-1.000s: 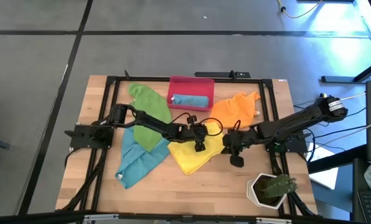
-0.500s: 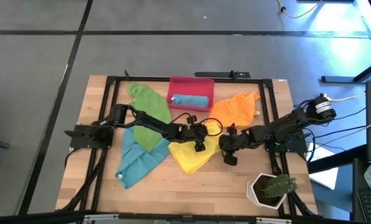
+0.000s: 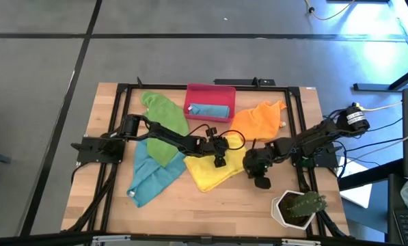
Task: Roll microfiber towels into tight, uniform cylinder then place into a basket
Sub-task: Fold the yellow microfiber towel
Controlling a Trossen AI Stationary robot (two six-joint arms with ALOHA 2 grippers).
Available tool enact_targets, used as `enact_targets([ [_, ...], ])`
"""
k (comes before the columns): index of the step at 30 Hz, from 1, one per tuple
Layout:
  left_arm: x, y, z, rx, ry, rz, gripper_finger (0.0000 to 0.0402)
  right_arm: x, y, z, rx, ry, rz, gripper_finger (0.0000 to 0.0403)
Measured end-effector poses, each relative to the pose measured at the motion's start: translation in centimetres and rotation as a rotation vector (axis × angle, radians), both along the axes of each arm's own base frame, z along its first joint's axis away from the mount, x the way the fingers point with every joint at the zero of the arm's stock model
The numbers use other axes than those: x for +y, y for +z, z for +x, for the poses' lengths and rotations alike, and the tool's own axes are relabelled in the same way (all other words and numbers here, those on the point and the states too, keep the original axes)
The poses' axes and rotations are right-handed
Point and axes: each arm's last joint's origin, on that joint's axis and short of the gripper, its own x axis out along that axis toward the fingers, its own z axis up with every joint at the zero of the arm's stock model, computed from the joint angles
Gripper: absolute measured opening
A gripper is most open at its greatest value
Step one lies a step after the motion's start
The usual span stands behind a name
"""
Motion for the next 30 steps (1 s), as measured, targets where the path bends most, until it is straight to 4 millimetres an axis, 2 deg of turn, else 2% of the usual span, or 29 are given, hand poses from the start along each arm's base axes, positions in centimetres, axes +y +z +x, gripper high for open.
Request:
enact_targets([
  [9, -0.4, 0.2, 0.0, -0.009, -0.009, 0.003, 0.0137, 0.2, 1.7, 1.2, -0.044, 0.008, -0.027, 0.0011],
  [14, -1.0, 1.8, -0.3, -0.014, -0.033, -0.008, 0.0139, 0.3, 3.8, 1.8, -0.131, 0.009, -0.026, 0.0012],
  [18, -1.9, 3.7, -0.8, -0.019, -0.076, -0.034, 0.0152, -0.2, 4.9, 1.7, -0.186, -0.065, -0.137, 0.0012],
  [23, -3.1, 6.6, -1.3, -0.058, -0.096, -0.03, 0.0183, -0.8, 4.5, 1.2, -0.14, -0.181, -0.286, 0.0012],
  [30, -3.9, 8.5, -2.8, -0.005, -0.069, -0.063, 0.0204, -0.5, 3.0, 1.5, -0.062, -0.161, -0.263, 0.0012],
])
